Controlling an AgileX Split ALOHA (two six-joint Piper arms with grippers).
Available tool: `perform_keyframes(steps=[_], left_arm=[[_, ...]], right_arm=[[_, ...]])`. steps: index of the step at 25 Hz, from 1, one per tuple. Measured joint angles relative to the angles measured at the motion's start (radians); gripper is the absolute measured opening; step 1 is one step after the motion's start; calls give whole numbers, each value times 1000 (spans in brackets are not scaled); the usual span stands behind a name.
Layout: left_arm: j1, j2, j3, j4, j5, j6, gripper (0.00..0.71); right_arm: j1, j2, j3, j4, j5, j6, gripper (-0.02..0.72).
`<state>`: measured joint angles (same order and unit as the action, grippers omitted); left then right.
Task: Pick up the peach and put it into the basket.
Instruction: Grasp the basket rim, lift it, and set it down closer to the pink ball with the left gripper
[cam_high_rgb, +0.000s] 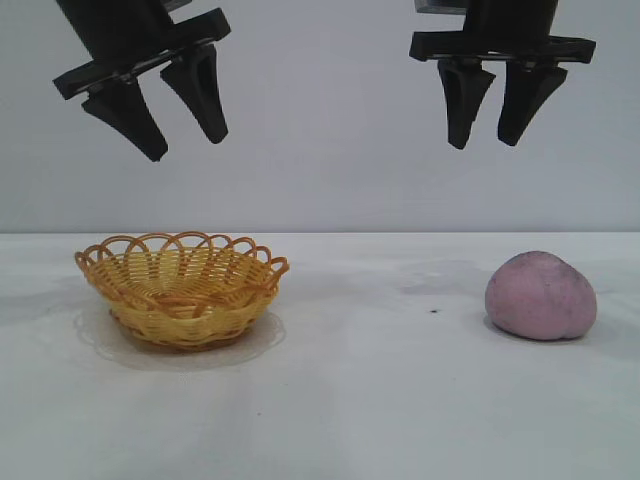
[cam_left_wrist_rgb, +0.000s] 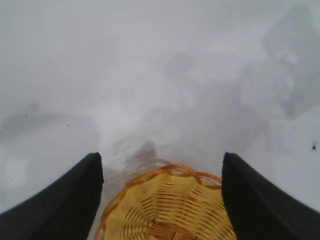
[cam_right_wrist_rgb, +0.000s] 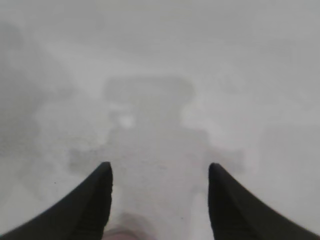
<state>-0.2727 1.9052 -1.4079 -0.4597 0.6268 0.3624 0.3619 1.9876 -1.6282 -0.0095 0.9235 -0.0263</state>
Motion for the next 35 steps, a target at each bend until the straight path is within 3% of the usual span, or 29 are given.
perform_keyframes(steps=[23, 35], left_arm=[[0, 0, 0, 8, 8, 0, 499], [0, 0, -2, 308, 149, 39, 499]], right_arm=[[0, 0, -7, 0, 2, 8, 419], [0, 0, -7, 0, 2, 9, 419]])
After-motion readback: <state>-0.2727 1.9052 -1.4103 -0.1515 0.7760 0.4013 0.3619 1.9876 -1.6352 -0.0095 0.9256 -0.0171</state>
